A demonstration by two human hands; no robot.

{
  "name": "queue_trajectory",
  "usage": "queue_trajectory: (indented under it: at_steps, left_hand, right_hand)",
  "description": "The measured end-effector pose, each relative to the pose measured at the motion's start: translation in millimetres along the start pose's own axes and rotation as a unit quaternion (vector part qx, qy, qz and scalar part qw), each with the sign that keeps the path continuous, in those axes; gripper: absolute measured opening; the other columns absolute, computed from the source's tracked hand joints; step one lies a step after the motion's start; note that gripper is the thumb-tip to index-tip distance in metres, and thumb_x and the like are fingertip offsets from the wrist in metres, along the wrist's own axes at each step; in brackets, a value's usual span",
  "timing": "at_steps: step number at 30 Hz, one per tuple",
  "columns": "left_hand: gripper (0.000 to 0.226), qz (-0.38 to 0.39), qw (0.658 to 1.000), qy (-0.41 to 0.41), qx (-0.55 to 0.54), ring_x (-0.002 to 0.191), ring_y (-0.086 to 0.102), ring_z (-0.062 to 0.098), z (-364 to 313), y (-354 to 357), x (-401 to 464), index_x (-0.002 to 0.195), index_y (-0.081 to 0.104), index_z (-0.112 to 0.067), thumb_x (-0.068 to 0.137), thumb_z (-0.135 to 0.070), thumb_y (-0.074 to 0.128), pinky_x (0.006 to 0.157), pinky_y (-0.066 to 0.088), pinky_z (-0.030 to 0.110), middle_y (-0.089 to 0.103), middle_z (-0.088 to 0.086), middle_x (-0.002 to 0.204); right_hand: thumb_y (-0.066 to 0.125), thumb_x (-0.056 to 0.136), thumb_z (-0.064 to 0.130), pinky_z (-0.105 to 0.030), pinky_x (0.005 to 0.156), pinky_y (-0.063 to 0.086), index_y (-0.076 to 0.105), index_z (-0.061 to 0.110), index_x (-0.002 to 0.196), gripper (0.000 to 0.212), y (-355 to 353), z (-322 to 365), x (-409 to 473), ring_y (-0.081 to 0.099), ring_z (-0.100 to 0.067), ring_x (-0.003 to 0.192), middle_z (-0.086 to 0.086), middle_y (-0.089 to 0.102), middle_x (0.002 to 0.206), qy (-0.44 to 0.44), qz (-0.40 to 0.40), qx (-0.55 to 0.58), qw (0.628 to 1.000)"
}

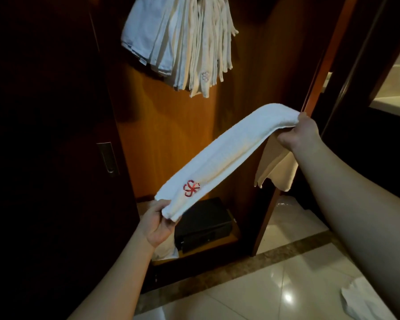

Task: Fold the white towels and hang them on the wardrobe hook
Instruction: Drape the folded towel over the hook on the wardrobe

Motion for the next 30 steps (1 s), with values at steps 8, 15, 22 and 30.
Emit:
queue_trajectory:
  at_steps: [8, 15, 22, 30]
  left_hand:
    - [0.031, -0.201, 0.974, -0.017, 0.106, 0.072, 0.061, 0.022, 12, -1, 20, 0.126, 0.054, -0.002, 0.097, 0.003, 0.047, 0.04, 0.047, 0.018, 0.065, 0.024, 0.105]
    - [0.008, -0.234, 0.914, -0.062, 0.326, 0.086, 0.058, 0.024, 16, 41, 28, 0.099, 0.057, -0.003, 0.095, 0.003, 0.055, 0.091, 0.055, 0.041, 0.061, 0.015, 0.094]
    - [0.038, -0.066, 0.927, 0.219, 0.296, 0.083, 0.06, 0.02, -17, 130, -2, 0.104, 0.063, -0.01, 0.105, -0.04, 0.04, 0.077, 0.05, 0.034, 0.061, 0.006, 0.087]
    - [0.114, 0.156, 0.896, 0.265, 0.32, 0.15, 0.025, 0.013, -40, 249, 20, 0.158, 0.024, -0.03, 0.067, -0.099, 0.031, 0.124, 0.013, 0.045, 0.033, -0.005, 0.161]
  right_hand:
    - [0.053, 0.102, 0.036, -0.063, 0.085, 0.055, 0.043, 0.005, 0.139, 0.049, 30, -8, -22, 0.063, -0.042, 0.115, -0.02, 0.066, 0.122, 0.025, 0.079, -0.011, 0.996]
    - [0.055, 0.101, 0.043, -0.057, 0.07, 0.057, 0.04, 0.008, 0.144, 0.057, 84, -21, -60, 0.064, -0.042, 0.105, -0.022, 0.062, 0.125, -0.013, 0.153, -0.005, 0.988]
    - [0.056, 0.099, 0.047, -0.061, 0.106, 0.043, 0.035, 0.014, 0.147, 0.062, 125, -29, -78, 0.057, -0.04, 0.124, -0.019, 0.055, 0.14, 0.012, 0.217, 0.041, 0.975]
    - [0.057, 0.098, 0.051, -0.06, 0.109, 0.041, 0.029, 0.013, 0.154, 0.073, 173, -34, -107, 0.047, -0.043, 0.134, -0.021, 0.042, 0.151, 0.028, 0.233, 0.056, 0.97]
Point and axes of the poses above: each hand's wrist, its own x-axis towards the middle knuckle, its own y-axis out of the palm, z = x × y, the point moved 2 cm from there along x, towards the middle knuckle
